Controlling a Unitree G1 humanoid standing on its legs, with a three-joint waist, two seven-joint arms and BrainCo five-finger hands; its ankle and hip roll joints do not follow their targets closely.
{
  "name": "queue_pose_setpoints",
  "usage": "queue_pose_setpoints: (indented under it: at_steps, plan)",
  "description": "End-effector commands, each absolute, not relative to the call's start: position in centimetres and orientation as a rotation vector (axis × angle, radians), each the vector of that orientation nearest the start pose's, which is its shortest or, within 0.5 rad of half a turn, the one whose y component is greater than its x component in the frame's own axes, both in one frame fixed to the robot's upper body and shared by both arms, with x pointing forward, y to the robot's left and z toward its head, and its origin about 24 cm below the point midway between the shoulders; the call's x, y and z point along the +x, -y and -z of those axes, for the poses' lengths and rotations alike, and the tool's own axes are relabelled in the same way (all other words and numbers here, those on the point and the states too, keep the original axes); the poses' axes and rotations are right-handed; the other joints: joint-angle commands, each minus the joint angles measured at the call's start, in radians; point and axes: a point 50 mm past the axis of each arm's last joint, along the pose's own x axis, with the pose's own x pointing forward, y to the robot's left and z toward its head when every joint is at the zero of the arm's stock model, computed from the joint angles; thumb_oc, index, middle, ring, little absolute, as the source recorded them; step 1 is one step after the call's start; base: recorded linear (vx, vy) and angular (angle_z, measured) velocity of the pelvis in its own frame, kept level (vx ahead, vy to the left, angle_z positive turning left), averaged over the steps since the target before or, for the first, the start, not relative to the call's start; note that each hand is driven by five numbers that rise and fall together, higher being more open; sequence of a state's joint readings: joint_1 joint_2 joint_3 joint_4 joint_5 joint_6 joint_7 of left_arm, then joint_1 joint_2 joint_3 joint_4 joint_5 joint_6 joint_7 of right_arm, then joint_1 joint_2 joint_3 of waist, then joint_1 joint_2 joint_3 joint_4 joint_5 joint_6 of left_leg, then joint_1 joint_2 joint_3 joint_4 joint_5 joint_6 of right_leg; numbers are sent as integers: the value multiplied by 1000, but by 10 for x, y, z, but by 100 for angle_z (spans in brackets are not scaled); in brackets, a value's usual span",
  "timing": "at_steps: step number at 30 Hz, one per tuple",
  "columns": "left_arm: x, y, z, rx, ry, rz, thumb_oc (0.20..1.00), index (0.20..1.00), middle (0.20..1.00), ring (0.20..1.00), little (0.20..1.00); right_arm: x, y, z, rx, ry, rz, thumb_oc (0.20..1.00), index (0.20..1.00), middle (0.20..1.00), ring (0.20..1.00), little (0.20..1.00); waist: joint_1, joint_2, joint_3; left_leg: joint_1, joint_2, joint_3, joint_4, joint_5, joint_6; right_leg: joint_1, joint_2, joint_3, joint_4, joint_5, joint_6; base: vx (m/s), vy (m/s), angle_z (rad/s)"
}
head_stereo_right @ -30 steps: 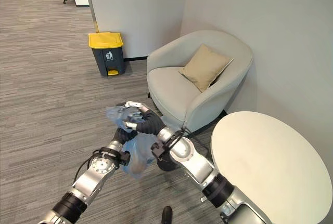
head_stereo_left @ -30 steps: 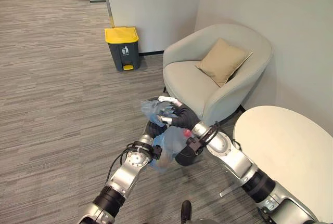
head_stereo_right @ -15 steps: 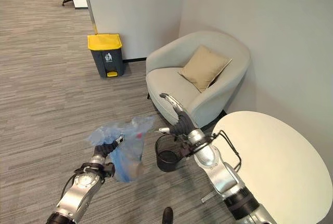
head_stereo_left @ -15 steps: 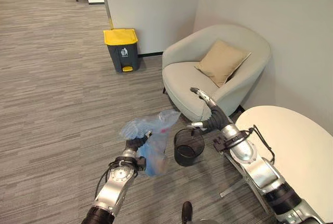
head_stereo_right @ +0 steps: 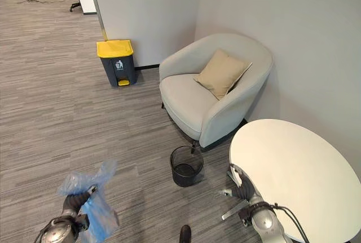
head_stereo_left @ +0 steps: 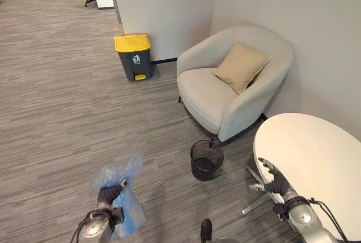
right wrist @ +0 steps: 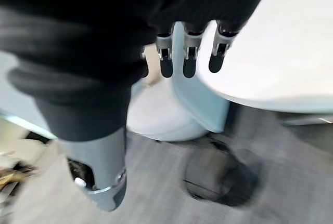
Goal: Gather garbage on tea table into small bin, then transfer packed bag to large trash can.
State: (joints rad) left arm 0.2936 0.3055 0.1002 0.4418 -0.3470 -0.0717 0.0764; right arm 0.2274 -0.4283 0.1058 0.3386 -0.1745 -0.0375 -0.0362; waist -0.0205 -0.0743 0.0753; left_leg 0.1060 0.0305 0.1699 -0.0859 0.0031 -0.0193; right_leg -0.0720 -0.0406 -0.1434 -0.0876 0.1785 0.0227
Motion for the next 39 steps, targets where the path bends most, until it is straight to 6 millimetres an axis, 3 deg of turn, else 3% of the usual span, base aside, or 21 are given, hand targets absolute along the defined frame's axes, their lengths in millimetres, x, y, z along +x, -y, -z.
queue_pose_setpoints:
  at_steps: [1,4,6,7,9,12,13,18,23,25,28,29,39]
  plan:
    - [154,-286,60,-41,-470,-404,200,200,200,200,200,199,246,33,-578,-392,-31,1000,1000,1000,1000,1000,-1,-1,12,-32,-13,-60,18,-46,-6,104,-38,-11,91,-225,85,-43,-41,8]
    - [144,-294,67,-43,-509,-462,200,200,200,200,200,202,247,35,-544,-397,-13,1000,1000,1000,1000,1000,25,-8,96,-146,-12,-89,182,-75,-14,65,-48,-24,125,-234,66,-216,-83,30]
    - [148,-293,68,-52,-505,-469,200,200,200,200,200,207,247,32,-552,-377,1,1000,1000,1000,1000,1000,35,-10,114,-215,-10,-93,229,-71,-32,47,-56,-62,113,-228,61,-209,-66,67]
    - [160,-290,64,-51,-475,-455,200,200,200,200,200,211,248,29,-546,-360,27,1000,1000,1000,1000,1000,43,-12,127,-265,2,-66,259,-63,-42,30,-71,-111,109,-224,62,-129,-23,85]
    - [166,-288,61,-47,-460,-442,200,200,200,200,200,212,249,29,-547,-360,39,1000,1000,1000,1000,1000,41,-13,133,-277,13,-38,267,-63,-42,25,-79,-135,110,-223,64,-79,3,84]
    - [177,-284,56,-35,-431,-406,200,200,200,200,200,212,247,32,-544,-370,40,1000,1000,1000,1000,1000,27,-6,133,-263,63,78,288,-111,-28,27,-101,-201,130,-244,76,53,90,78]
    - [178,-283,56,-33,-434,-401,200,200,200,200,200,213,246,33,-544,-377,38,1000,1000,1000,1000,1000,27,-6,135,-265,63,78,293,-116,-26,30,-105,-207,136,-245,77,195,190,67]
    - [180,-286,52,22,-427,-381,200,200,200,200,200,219,231,38,-516,-376,10,1000,1000,1000,1000,1000,44,-22,140,-266,31,61,294,-150,8,21,-146,-190,186,-246,107,97,208,37]
    - [191,-293,39,66,-377,-386,200,200,200,200,200,227,219,35,-473,-348,1,1000,1000,1000,1000,1000,51,-30,167,-259,-6,50,282,-147,48,-67,-192,-143,362,-208,123,43,182,-15]
    - [197,-290,36,66,-357,-369,200,200,200,200,200,228,220,33,-475,-340,5,1000,1000,1000,1000,1000,34,-21,179,-231,-34,12,258,-150,57,-130,-128,-50,392,-216,114,144,135,5]
    - [201,-285,37,66,-359,-349,200,200,200,200,200,230,223,30,-464,-330,18,1000,1000,1000,1000,1000,17,-11,195,-187,-64,-23,231,-168,66,-197,-103,-27,351,-184,107,287,115,57]
    - [203,-282,38,61,-361,-339,200,200,200,200,200,230,224,31,-469,-335,19,1000,1000,1000,1000,1000,8,-13,196,-163,-87,-41,216,-178,69,-232,-95,-18,307,-148,114,264,36,31]
    - [203,-272,42,56,-373,-312,200,200,200,200,200,225,226,31,-478,-343,18,1000,1000,1000,1000,1000,-39,4,188,-22,-122,-133,193,-268,46,-342,-87,-78,198,-69,143,322,-45,36]
